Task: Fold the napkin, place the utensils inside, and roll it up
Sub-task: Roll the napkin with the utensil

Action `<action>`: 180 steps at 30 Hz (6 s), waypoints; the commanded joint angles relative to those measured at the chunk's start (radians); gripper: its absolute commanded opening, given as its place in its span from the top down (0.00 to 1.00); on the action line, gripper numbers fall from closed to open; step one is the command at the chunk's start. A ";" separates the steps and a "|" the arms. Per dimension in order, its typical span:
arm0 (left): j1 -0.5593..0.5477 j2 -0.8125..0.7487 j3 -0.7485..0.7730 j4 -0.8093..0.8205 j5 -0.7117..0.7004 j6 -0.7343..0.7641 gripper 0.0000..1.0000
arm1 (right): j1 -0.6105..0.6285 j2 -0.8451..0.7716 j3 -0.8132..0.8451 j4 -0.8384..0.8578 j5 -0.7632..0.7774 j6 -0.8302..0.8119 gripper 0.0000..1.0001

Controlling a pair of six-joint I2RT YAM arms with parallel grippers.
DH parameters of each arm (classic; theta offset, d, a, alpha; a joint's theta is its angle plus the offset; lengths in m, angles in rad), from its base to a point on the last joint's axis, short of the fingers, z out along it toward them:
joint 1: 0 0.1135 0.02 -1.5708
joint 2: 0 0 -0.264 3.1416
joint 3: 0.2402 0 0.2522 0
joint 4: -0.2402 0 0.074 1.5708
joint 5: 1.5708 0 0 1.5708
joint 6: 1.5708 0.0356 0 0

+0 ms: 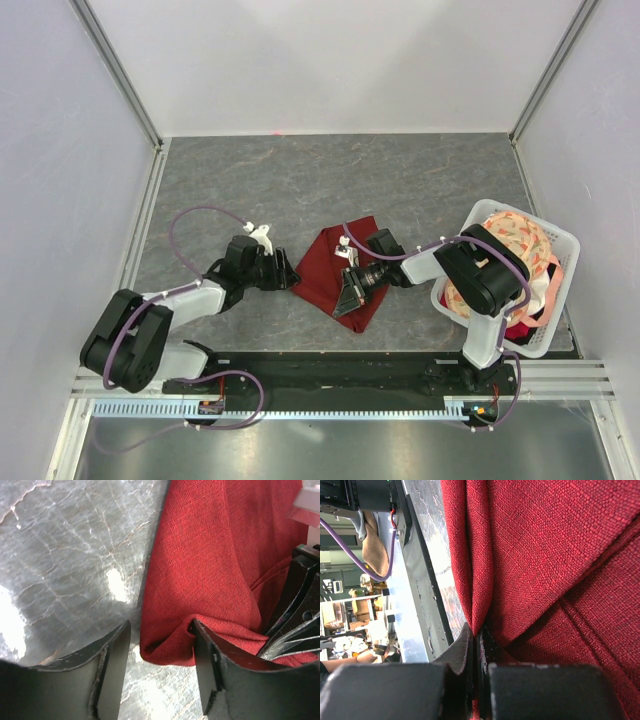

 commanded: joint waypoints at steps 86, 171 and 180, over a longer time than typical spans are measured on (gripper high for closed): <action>0.001 0.327 0.443 -0.665 -0.049 0.095 0.98 | 0.108 -0.166 0.100 -0.580 0.453 -0.186 0.95; 0.001 0.400 0.471 -0.700 0.008 0.106 0.98 | 0.497 -0.235 0.282 -0.402 1.090 -0.342 0.45; 0.001 0.396 0.468 -0.699 0.008 0.106 0.98 | 0.499 -0.188 0.254 -0.368 1.110 -0.342 0.44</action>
